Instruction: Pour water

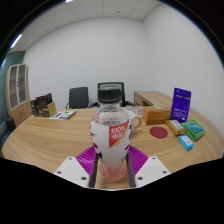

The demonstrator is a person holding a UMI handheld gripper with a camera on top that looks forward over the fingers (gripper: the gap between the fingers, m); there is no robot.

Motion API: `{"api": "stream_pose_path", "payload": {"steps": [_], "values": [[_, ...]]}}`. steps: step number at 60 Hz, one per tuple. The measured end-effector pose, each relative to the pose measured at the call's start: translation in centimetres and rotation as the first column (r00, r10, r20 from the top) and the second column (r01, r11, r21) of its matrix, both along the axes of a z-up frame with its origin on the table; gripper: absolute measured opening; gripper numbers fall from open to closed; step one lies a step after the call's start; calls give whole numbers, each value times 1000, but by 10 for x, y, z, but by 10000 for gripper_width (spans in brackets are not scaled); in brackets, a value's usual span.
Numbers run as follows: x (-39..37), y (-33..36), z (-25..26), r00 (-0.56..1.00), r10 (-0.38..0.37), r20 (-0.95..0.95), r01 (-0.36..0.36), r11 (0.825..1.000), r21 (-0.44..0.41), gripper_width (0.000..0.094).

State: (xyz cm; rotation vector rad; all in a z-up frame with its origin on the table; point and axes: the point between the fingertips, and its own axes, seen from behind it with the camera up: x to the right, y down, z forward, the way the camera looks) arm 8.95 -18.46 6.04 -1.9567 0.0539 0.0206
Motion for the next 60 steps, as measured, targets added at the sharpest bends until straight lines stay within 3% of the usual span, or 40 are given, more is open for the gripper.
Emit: {"api": "stream_pose_path", "payload": {"steps": [10,22,36,42,49,60], "values": [[3,1,-2,999,0,35,0,1000,-10,297],[-19,7,21,999,29,31,-29,999,-28,294],[-90,48,118,919,65,-390,-46,997,58,294],[-118,77,159,768,99,-633,-40,994,106,293],[-132,109,191,454,102,-885,-16,994,107,292],[-109,157,181,-53,38,-998,54,998,35,293]]}}
